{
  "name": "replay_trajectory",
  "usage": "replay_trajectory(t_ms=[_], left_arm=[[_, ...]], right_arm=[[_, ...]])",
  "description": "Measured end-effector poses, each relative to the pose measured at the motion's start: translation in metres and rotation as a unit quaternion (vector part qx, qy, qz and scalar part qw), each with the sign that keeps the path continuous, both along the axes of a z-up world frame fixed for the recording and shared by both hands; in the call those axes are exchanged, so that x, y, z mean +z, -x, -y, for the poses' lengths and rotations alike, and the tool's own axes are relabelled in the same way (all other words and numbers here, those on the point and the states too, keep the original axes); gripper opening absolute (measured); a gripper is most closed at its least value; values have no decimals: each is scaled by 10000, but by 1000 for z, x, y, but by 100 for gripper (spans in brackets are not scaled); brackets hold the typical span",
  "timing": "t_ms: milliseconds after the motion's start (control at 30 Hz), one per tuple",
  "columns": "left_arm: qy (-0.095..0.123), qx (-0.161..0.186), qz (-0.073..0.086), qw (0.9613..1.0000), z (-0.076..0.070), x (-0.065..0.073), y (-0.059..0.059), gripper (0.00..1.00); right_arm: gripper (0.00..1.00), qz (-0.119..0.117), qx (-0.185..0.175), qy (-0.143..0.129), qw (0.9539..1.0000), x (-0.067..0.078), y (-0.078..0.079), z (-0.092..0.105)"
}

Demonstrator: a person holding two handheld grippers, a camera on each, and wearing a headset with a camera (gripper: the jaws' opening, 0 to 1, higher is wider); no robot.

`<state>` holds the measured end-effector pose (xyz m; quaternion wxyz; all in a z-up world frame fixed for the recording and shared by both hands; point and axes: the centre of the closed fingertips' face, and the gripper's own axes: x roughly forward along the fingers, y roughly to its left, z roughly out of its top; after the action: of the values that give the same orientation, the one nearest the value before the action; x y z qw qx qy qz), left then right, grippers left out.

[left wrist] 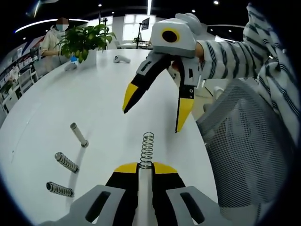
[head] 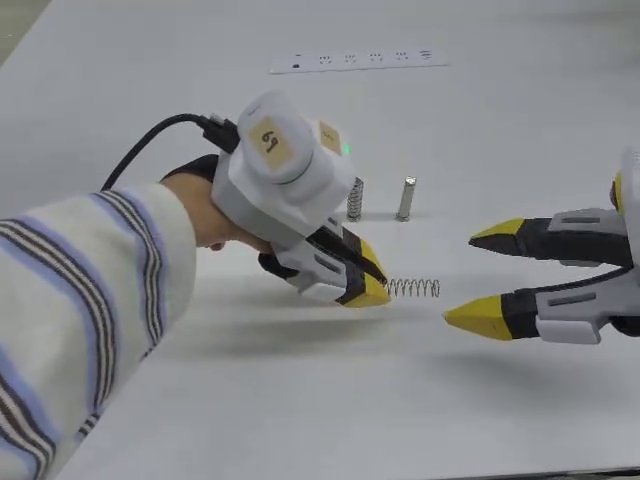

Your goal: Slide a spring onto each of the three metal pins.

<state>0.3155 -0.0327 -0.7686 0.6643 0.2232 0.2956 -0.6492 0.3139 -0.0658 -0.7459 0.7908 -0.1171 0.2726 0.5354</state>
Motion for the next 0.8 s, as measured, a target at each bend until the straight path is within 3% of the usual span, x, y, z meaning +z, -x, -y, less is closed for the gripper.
replay_trajectory(t_ms=[167, 333, 433, 500, 600, 800], left_arm=[[80, -48, -13, 10000, 3, 5, 5, 2], [106, -94, -35, 9999, 3, 7, 8, 2], [204, -89, -116, 9997, 5, 9, 10, 2], [227, -103, -124, 9996, 6, 10, 12, 2], [209, -115, -118, 9996, 5, 10, 12, 2], [179, -112, -176, 9996, 3, 7, 15, 2]], right_arm=[[46, -156, 362, 110, 9992, -7, 10, -8], [32, -209, 604, 150, 9978, -9, 18, -14], [32, -257, 663, 139, 9974, -10, 20, -16], [27, -259, 700, 160, 9971, -11, 21, -17], [19, -279, 743, 127, 9968, -10, 21, -18], [12, -331, 770, 170, 9963, -13, 22, -18]])
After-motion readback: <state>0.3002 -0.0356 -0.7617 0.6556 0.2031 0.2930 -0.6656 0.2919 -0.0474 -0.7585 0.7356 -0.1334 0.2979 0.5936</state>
